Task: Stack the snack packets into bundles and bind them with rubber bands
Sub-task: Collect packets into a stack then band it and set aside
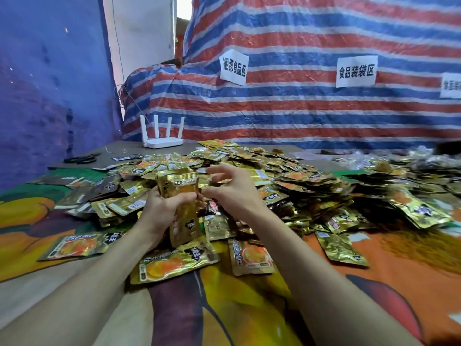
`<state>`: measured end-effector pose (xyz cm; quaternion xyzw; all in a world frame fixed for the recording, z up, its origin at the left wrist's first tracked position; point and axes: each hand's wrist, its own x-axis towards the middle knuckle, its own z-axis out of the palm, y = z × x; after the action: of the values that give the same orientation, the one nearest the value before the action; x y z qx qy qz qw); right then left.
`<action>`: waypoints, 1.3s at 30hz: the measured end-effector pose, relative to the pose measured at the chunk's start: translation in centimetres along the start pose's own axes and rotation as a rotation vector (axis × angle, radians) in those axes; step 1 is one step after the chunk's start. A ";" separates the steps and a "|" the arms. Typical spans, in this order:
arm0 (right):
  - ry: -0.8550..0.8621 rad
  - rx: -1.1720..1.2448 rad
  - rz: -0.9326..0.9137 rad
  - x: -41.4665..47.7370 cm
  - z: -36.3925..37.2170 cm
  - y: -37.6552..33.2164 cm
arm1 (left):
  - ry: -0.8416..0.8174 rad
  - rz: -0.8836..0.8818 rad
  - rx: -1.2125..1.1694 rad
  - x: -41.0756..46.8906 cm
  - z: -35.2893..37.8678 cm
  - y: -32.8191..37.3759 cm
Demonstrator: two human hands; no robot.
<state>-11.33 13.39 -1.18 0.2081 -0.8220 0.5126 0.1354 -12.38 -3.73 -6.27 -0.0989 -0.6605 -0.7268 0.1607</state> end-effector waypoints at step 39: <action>-0.071 0.124 0.153 0.4 0.0 0.8 | -0.180 -0.318 -0.142 -1.2 0.0 2.1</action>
<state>-12.05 13.61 -1.70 0.1707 -0.8064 0.5636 0.0537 -10.52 -3.81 -4.75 -0.0692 -0.6266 -0.7759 -0.0232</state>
